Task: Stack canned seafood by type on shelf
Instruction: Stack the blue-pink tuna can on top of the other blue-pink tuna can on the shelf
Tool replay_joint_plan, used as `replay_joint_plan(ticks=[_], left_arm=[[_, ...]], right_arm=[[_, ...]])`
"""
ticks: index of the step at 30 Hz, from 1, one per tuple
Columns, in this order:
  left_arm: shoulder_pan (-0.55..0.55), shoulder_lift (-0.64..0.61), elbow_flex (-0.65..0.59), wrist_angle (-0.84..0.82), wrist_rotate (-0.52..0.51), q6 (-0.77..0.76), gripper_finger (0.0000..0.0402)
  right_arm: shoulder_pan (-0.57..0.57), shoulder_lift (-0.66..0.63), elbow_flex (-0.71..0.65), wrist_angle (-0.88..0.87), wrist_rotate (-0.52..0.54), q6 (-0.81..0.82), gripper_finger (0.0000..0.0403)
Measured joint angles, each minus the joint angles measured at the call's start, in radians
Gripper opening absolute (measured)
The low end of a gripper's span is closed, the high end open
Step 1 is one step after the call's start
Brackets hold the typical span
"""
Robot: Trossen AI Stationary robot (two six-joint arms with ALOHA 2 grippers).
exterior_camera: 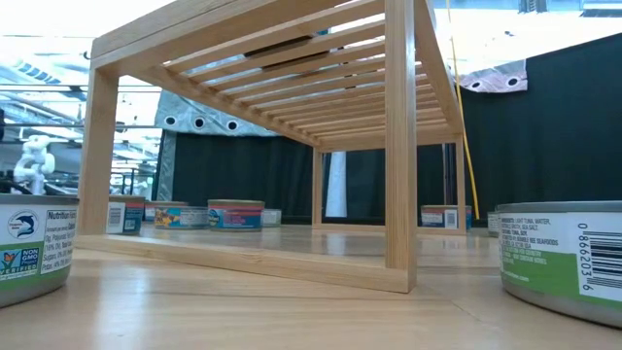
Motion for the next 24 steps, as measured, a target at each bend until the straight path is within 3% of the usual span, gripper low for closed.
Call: replay_joint_plan(ticks=[7,18,20,24], left_arm=[[0.002,-0.017,0.001,-0.033,-0.016,0.0,0.0291],[-0.016,-0.179,0.0,-0.199,-0.221,0.012,0.0291],[-0.052,-0.227,0.001,-0.264,-0.322,-0.006,0.0291],[-0.155,-0.295,0.001,-0.45,-0.671,-0.062,0.0291]], right_arm=[[0.0,0.0,0.0,0.001,0.0,0.0,0.0313],[0.0,0.0,0.0,0.0,0.002,0.0,0.0313],[0.0,0.0,0.0,0.0,0.003,0.0,0.0313],[0.0,0.0,0.0,0.0,0.003,0.019,0.0313]])
